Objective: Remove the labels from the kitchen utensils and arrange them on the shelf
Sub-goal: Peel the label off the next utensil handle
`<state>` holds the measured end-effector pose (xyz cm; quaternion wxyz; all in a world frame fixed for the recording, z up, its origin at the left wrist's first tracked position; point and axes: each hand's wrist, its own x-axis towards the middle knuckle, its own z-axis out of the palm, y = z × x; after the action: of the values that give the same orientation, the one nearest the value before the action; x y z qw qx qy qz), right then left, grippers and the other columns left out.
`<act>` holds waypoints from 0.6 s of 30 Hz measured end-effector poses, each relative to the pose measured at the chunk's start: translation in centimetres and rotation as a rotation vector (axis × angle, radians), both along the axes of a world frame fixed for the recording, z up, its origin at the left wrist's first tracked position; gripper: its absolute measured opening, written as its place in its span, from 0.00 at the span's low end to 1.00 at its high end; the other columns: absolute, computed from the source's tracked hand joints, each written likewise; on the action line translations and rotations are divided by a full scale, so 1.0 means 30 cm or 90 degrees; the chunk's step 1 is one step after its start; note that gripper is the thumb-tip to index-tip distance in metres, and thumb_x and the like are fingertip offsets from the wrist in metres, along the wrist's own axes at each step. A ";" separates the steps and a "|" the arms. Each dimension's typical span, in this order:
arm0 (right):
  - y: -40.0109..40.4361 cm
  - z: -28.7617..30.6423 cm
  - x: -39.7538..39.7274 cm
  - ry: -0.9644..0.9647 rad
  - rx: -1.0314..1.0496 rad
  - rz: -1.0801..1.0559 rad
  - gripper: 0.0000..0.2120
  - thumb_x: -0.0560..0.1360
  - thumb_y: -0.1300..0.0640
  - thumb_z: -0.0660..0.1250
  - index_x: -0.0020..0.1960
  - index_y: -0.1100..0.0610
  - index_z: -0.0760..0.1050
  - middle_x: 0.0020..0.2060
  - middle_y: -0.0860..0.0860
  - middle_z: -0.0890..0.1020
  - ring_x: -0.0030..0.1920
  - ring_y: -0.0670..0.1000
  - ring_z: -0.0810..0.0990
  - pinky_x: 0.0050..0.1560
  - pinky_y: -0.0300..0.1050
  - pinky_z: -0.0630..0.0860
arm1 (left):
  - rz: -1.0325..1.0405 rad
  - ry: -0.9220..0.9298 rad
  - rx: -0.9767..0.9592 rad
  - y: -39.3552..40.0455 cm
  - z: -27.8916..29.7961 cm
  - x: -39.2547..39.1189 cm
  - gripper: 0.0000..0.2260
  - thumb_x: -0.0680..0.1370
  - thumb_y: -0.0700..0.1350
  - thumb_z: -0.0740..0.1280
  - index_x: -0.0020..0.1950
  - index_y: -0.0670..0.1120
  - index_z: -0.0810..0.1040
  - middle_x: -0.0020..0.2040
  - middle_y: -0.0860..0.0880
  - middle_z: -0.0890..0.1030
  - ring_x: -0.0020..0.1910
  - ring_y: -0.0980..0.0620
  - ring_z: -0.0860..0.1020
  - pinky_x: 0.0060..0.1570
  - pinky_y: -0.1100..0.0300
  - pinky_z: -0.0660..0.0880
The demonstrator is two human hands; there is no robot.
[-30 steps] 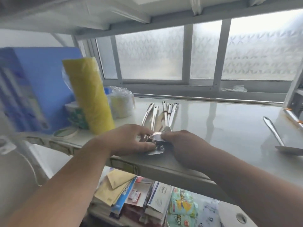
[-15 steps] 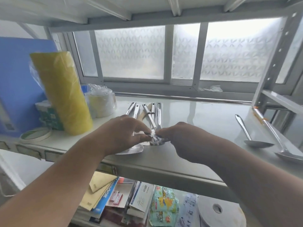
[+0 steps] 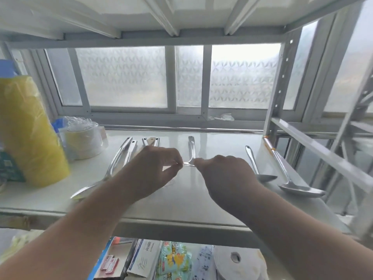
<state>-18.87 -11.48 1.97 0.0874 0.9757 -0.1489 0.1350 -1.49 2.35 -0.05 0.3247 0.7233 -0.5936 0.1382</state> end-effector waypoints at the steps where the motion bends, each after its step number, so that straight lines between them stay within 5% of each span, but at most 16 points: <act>1: -0.017 -0.004 -0.024 0.005 0.004 -0.015 0.27 0.74 0.67 0.54 0.69 0.48 0.69 0.34 0.50 0.68 0.38 0.58 0.74 0.37 0.48 0.69 | -0.016 0.008 0.012 -0.025 -0.003 -0.020 0.04 0.79 0.46 0.75 0.49 0.55 0.85 0.45 0.58 0.89 0.50 0.66 0.86 0.59 0.51 0.83; 7: -0.076 -0.104 -0.189 -0.056 0.080 -0.043 0.23 0.73 0.67 0.55 0.61 0.48 0.73 0.43 0.51 0.82 0.43 0.60 0.82 0.41 0.51 0.79 | -0.053 0.076 0.071 -0.123 -0.042 -0.124 0.02 0.76 0.50 0.76 0.46 0.58 0.87 0.47 0.63 0.88 0.51 0.70 0.84 0.57 0.57 0.82; 13: -0.099 -0.202 -0.289 -0.181 0.127 -0.034 0.19 0.72 0.62 0.57 0.57 0.49 0.80 0.43 0.48 0.84 0.41 0.59 0.82 0.37 0.54 0.80 | -0.037 0.151 0.127 -0.185 -0.090 -0.187 0.02 0.75 0.53 0.77 0.44 0.57 0.87 0.45 0.60 0.87 0.53 0.66 0.85 0.59 0.56 0.82; 18: -0.112 -0.249 -0.308 -0.243 0.168 0.011 0.12 0.80 0.50 0.62 0.60 0.50 0.77 0.48 0.48 0.85 0.47 0.56 0.83 0.42 0.55 0.80 | -0.103 0.236 0.216 -0.199 -0.098 -0.205 0.26 0.67 0.72 0.75 0.58 0.59 0.86 0.56 0.64 0.86 0.59 0.68 0.82 0.66 0.58 0.78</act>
<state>-28.12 -14.85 -5.50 -0.0721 0.9367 -0.1708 0.2972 -7.65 -3.61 -2.99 0.3119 0.7305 -0.5946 -0.1248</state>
